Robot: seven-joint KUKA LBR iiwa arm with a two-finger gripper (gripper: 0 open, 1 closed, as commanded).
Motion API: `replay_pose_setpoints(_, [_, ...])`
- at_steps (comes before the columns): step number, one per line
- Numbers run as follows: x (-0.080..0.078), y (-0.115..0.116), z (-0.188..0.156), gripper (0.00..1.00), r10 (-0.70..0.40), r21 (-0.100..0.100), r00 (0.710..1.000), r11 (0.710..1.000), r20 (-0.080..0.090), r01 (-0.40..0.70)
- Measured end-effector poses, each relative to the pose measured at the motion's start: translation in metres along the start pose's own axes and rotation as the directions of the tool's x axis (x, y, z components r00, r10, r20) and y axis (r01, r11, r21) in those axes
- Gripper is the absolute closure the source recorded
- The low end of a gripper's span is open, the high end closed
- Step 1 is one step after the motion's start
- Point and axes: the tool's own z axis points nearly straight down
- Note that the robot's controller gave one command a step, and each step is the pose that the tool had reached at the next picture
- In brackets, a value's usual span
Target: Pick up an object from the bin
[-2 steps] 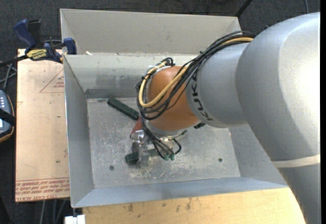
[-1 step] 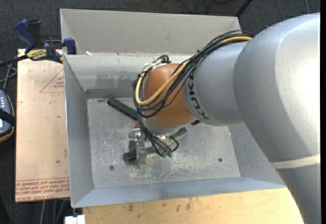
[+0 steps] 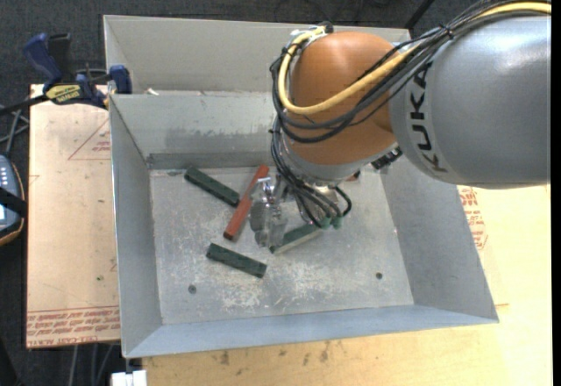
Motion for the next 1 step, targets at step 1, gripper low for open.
replay_pose_setpoints(1, [0.0010, 0.0000, 0.0020, 1.00, 0.000, 0.000, 1.000, 1.000, -0.005, 0.000])
